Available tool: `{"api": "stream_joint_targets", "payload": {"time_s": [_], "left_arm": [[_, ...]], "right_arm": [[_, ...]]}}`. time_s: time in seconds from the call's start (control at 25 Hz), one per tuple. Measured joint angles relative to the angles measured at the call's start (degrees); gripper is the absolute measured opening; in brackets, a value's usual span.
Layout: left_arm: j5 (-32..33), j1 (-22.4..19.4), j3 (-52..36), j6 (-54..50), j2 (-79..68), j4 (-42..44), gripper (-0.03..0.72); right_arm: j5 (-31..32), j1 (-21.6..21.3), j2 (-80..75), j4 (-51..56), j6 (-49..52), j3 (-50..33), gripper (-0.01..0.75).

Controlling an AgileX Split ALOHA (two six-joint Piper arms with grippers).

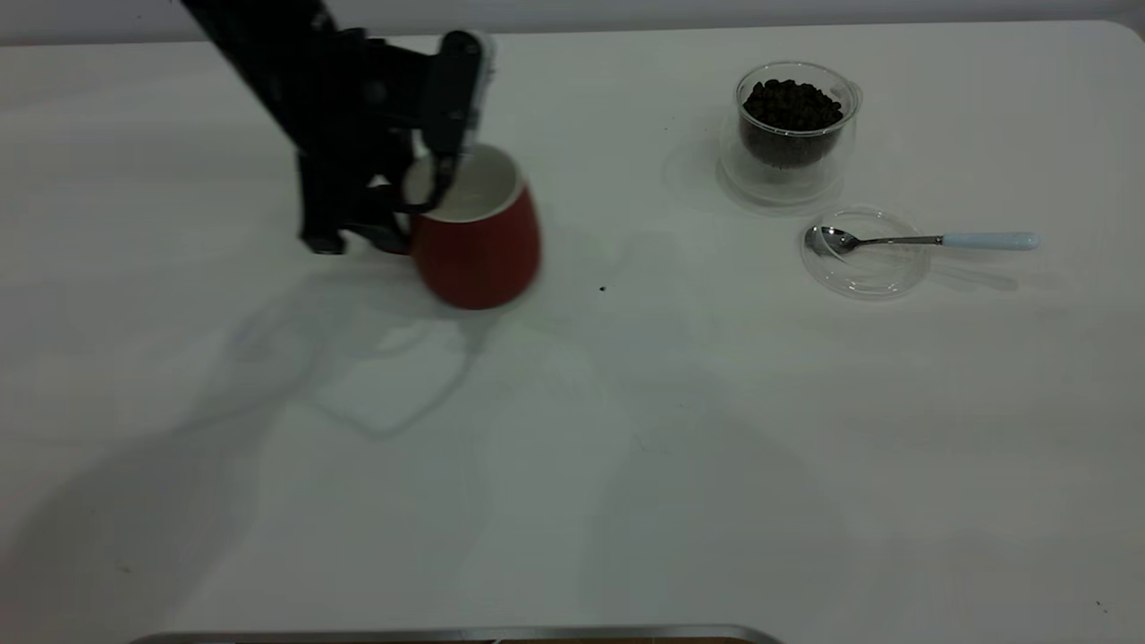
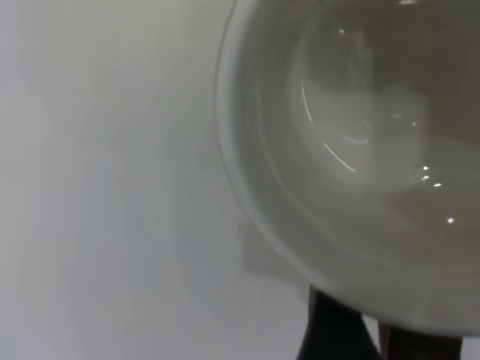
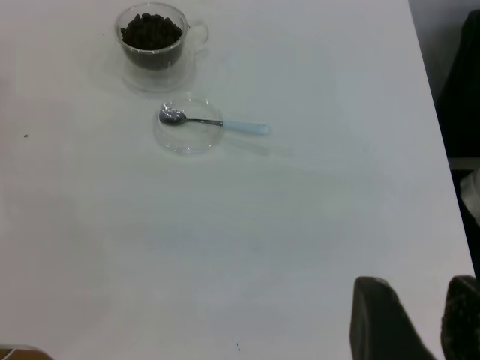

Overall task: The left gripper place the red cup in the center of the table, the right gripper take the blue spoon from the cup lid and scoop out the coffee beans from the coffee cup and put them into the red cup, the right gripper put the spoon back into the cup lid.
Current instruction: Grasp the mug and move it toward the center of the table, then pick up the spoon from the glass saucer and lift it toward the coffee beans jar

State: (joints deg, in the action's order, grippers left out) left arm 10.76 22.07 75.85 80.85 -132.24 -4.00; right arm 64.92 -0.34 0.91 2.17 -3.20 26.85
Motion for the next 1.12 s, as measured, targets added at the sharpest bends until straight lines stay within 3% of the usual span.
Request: {"api": "stream_joint_targets", "payload": {"time_s": [0.2, 0.44, 0.6, 0.88, 1.12], "left_arm": [[-1.3, 3.1, 1.3, -1.4, -0.3, -0.9, 0.533], [0.3, 3.5, 2.2, -8.4, 2.8, -1.0, 0.533], [4.8, 3.5, 2.3, -16.5, 11.5, -0.9, 0.533], [14.6, 3.5, 2.3, -40.3, 28.7, -0.9, 0.533], [27.9, 3.5, 2.3, -56.4, 43.6, 0.4, 0.533]], "right_arm": [[0.0, 0.0, 0.0, 0.0, 0.0, 0.0, 0.240], [0.0, 0.0, 0.0, 0.0, 0.0, 0.0, 0.240], [0.0, 0.0, 0.0, 0.0, 0.0, 0.0, 0.240], [0.0, 0.0, 0.0, 0.0, 0.0, 0.0, 0.240], [0.0, 0.0, 0.0, 0.0, 0.0, 0.0, 0.240]]}}
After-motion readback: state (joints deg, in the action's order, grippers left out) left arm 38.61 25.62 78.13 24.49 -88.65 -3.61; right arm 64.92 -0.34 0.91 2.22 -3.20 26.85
